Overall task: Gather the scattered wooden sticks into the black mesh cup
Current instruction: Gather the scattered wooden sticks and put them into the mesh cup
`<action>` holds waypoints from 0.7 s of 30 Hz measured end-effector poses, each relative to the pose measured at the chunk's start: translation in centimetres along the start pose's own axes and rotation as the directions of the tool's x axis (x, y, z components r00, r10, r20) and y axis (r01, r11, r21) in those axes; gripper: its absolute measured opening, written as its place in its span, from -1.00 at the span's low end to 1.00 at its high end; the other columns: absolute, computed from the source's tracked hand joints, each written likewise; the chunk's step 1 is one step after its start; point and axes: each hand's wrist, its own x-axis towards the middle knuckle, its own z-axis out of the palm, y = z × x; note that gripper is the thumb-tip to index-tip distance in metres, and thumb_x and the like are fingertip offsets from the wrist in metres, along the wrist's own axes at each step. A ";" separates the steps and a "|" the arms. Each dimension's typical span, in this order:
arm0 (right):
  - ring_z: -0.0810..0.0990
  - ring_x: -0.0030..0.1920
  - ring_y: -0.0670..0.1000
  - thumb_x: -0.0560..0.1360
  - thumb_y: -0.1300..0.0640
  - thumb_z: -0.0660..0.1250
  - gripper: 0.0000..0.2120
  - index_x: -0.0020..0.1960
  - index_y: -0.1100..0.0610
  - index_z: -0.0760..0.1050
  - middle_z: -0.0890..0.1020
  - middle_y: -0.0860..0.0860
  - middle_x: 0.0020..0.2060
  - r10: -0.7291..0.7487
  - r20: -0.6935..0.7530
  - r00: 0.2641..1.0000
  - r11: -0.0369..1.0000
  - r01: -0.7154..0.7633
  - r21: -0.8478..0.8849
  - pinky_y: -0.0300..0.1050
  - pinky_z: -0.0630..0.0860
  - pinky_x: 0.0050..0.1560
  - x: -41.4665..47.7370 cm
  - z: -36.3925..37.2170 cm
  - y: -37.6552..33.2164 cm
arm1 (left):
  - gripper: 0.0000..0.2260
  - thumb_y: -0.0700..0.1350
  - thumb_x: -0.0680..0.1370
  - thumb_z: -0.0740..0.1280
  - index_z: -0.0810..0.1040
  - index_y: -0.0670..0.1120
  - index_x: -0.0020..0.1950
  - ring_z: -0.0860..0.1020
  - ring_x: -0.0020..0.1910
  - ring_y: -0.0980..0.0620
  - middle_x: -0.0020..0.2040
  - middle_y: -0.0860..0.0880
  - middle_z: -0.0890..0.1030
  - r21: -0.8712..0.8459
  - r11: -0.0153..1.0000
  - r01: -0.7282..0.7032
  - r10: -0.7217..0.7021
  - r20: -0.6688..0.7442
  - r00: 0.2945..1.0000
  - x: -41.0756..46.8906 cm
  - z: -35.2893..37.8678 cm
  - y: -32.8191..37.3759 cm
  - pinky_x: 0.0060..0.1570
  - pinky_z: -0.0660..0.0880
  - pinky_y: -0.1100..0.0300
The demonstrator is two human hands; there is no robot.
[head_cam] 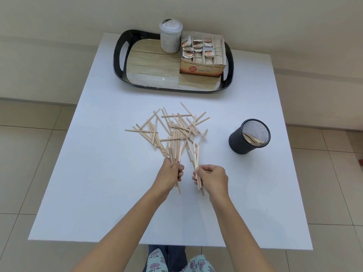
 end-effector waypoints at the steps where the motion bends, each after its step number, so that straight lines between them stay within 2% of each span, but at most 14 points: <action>1: 0.69 -0.35 0.02 0.45 0.26 0.35 -0.87 -0.25 0.14 0.60 0.69 0.03 -0.40 0.006 0.015 1.000 0.999 -0.007 0.033 0.02 0.67 -0.10 -0.2 -0.1 0.1 | -0.87 -0.20 0.68 0.01 0.32 -0.13 0.02 0.35 -0.37 0.09 -0.25 0.00 0.41 -0.048 0.999 0.020 -0.019 0.032 0.999 0.1 0.1 0.0 -0.29 0.33 0.25; 4: 0.71 -0.30 0.06 0.46 0.23 0.38 -0.93 -0.18 0.15 0.61 0.70 0.05 -0.36 0.009 0.052 0.999 0.997 -0.013 0.076 0.06 0.66 -0.06 -1.0 -0.2 0.2 | -0.81 -0.26 0.67 -0.01 0.38 -0.15 0.10 0.30 -0.40 0.09 -0.29 0.01 0.38 -0.079 0.996 0.044 -0.039 0.071 0.997 0.3 0.4 0.1 -0.31 0.29 0.24; 7: 0.71 -0.28 0.06 0.47 0.22 0.38 -0.96 -0.15 0.15 0.61 0.71 0.04 -0.36 -0.006 0.105 0.994 0.998 -0.001 0.065 0.05 0.66 -0.07 -2.1 0.2 0.2 | -0.84 -0.26 0.64 0.04 0.40 -0.18 0.05 0.32 -0.37 0.06 -0.26 -0.04 0.38 -0.088 0.993 0.081 -0.074 0.083 0.994 0.5 0.6 0.1 -0.29 0.31 0.20; 8: 0.71 -0.28 0.04 0.47 0.20 0.38 -0.96 -0.15 0.13 0.60 0.70 0.03 -0.37 -0.017 0.112 0.994 0.999 0.012 0.044 0.00 0.66 -0.09 -2.4 0.4 0.2 | -0.88 -0.22 0.63 0.07 0.38 -0.18 0.02 0.32 -0.37 0.03 -0.25 -0.07 0.37 -0.106 0.989 0.102 -0.090 0.106 0.990 0.6 0.7 0.2 -0.29 0.32 0.16; 10: 0.69 -0.33 -0.05 0.47 0.16 0.38 -0.95 -0.16 0.07 0.59 0.70 -0.03 -0.39 -0.067 0.097 0.993 0.997 0.071 -0.039 -0.22 0.62 -0.25 -3.0 0.7 0.3 | -0.81 -0.05 0.64 0.13 0.39 -0.17 0.00 0.36 -0.37 -0.03 -0.23 -0.11 0.40 -0.124 0.982 0.145 -0.128 0.138 0.982 0.3 0.8 0.4 -0.33 0.34 0.10; 12: 0.65 -0.40 -0.15 0.47 0.13 0.38 -0.97 -0.15 0.05 0.59 0.68 -0.06 -0.41 -0.136 0.062 0.989 0.983 0.143 -0.116 -0.39 0.49 -0.44 -3.5 1.1 0.3 | -0.72 0.09 0.64 0.15 0.42 -0.11 0.11 0.44 -0.33 -0.06 -0.16 -0.07 0.49 -0.113 0.980 0.165 -0.150 0.127 0.981 0.0 1.0 0.7 -0.38 0.38 0.14; 13: 0.63 -0.41 -0.18 0.47 0.13 0.37 -0.97 -0.15 0.05 0.59 0.67 -0.08 -0.40 -0.176 0.043 0.983 0.973 0.180 -0.146 -0.41 0.47 -0.46 -3.7 1.3 0.3 | -0.69 0.13 0.63 0.15 0.41 -0.10 0.16 0.47 -0.29 -0.06 -0.13 -0.05 0.50 -0.088 0.983 0.158 -0.147 0.120 0.982 -0.1 1.1 0.8 -0.38 0.39 0.16; 16: 0.63 -0.28 -0.20 0.48 0.19 0.35 -0.92 -0.11 0.05 0.60 0.66 -0.14 -0.31 -0.314 0.033 0.949 0.923 0.313 -0.223 -0.33 0.56 -0.26 -4.5 1.8 0.2 | -0.77 0.04 0.66 0.15 0.38 -0.12 0.03 0.49 -0.31 0.04 -0.20 -0.02 0.46 -0.030 0.993 0.110 -0.107 0.080 0.991 -0.1 1.4 0.7 -0.35 0.37 0.22; 18: 0.64 -0.18 -0.14 0.49 0.21 0.35 -0.89 -0.03 0.08 0.62 0.68 -0.09 -0.22 -0.379 0.051 0.924 0.882 0.377 -0.281 -0.24 0.58 -0.11 -4.6 2.0 0.2 | -0.80 -0.04 0.68 0.11 0.35 -0.14 -0.06 0.47 -0.33 0.06 -0.22 -0.01 0.43 -0.100 0.991 0.088 -0.079 0.084 0.993 0.0 1.4 0.7 -0.32 0.40 0.24; 21: 0.60 -0.15 -0.16 0.51 0.20 0.35 -0.88 0.01 0.06 0.61 0.64 -0.07 -0.13 -0.452 0.044 0.891 0.836 0.441 -0.327 -0.25 0.55 -0.05 -4.2 1.9 0.4 | -0.81 -0.09 0.69 0.09 0.34 -0.14 -0.07 0.43 -0.33 0.07 -0.26 0.01 0.40 -0.191 0.982 0.005 0.013 0.091 0.996 -0.1 1.4 0.9 -0.39 0.41 0.35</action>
